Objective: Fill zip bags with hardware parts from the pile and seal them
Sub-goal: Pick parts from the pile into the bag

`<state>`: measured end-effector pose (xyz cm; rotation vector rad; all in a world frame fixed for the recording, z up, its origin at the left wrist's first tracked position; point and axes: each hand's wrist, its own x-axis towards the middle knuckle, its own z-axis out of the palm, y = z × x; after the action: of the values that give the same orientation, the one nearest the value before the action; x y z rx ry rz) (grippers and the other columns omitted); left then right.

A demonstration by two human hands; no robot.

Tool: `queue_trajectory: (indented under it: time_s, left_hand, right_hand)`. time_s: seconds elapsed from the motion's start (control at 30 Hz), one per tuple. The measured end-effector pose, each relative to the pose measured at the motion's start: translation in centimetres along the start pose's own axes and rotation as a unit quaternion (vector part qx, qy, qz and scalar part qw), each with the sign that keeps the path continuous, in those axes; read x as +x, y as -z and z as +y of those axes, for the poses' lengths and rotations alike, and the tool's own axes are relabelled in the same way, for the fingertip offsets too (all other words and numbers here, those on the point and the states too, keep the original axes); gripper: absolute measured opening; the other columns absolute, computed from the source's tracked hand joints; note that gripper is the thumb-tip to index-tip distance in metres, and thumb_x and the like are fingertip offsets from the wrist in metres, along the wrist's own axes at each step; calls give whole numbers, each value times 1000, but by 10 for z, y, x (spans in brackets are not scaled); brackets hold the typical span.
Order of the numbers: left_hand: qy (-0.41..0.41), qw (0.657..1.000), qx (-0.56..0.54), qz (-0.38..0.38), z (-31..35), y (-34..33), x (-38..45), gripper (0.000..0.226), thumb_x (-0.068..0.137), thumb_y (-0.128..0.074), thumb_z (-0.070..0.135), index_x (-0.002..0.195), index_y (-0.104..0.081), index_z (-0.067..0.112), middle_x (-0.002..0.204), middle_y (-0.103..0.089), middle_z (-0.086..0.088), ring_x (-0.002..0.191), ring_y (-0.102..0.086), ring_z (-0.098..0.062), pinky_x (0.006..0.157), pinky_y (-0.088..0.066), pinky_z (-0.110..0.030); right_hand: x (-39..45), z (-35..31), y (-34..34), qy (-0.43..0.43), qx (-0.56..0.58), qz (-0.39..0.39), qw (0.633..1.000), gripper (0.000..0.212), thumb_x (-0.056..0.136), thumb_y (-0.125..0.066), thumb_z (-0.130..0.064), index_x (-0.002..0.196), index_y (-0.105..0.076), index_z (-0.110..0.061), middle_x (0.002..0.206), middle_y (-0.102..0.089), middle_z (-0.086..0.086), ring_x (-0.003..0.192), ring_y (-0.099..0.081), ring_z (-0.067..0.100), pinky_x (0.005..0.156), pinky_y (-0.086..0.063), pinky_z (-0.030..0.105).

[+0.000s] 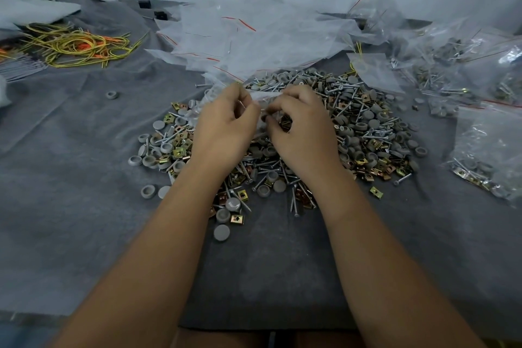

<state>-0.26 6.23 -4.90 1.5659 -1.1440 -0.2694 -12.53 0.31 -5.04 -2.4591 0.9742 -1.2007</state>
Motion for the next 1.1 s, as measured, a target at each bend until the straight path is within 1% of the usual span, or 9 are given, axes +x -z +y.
queue_trajectory:
  time_s: [0.1,0.17,0.33,0.47,0.63,0.77,0.93,1.03,1.1]
  left_hand:
    - [-10,999,-27,40,-2,1,1,20,87,-56,28,70,-47,28,52,-48,16,48,-40,-3,51,-35,-28]
    - [-18,999,-30,37,-2,2,1,21,89,-57,25,71,-47,28,51,-47,16,47,-37,-1,48,-31,-24]
    - [-57,997,-48,-21,1,-1,-1,14,89,-57,27,75,-53,28,51,-44,12,48,-40,-5,46,-34,-23]
    - [-67,994,-70,-46,1,-4,-2,11,87,-58,26,76,-55,26,53,-39,10,51,-36,-9,48,-32,-24]
    - [-63,992,-83,-64,2,-4,-2,12,87,-58,24,75,-56,27,51,-39,12,50,-36,-8,48,-31,-21]
    - [-30,998,-42,19,1,-4,-1,19,86,-58,23,70,-51,27,52,-45,13,49,-40,-6,49,-36,-25]
    - [-5,988,19,152,0,1,1,16,83,-55,30,70,-49,24,54,-48,10,49,-41,-5,53,-38,-29]
    - [-13,983,36,180,0,2,0,15,86,-54,29,73,-49,24,54,-47,10,49,-43,-5,50,-36,-27]
    - [-12,982,36,184,0,3,0,16,88,-55,28,74,-49,23,55,-47,11,49,-42,-4,49,-35,-25]
  right_hand:
    - [-1,0,2,4,-31,-4,999,12,85,-67,-15,96,-70,-11,101,-60,3,98,-55,20,72,-42,27]
    - [-1,-1,4,7,-36,-12,999,14,86,-67,-17,98,-71,-12,99,-60,3,96,-55,20,72,-42,28]
    - [-1,-5,4,1,5,-21,1000,25,87,-66,-19,112,-72,-20,102,-58,3,97,-55,22,72,-49,38]
    - [-1,-3,3,-6,0,-3,1000,20,87,-66,-17,105,-74,-18,101,-59,4,94,-55,24,68,-48,37]
    - [-1,-4,1,-25,-27,32,999,16,89,-63,-24,101,-74,-21,84,-54,1,76,-54,22,55,-30,28]
    - [0,-3,2,-19,23,33,999,22,97,-57,-24,111,-72,-19,94,-68,1,82,-62,19,68,-51,36]
    - [1,-3,4,-20,117,56,991,30,98,-51,-17,124,-66,-21,99,-66,-3,81,-60,9,73,-52,31]
    - [2,1,6,-73,132,69,986,40,99,-46,-13,134,-56,-28,97,-63,-9,75,-56,4,69,-50,25]
    - [3,4,7,-102,103,63,987,38,98,-46,-12,131,-58,-27,103,-66,-8,84,-60,7,73,-52,28]
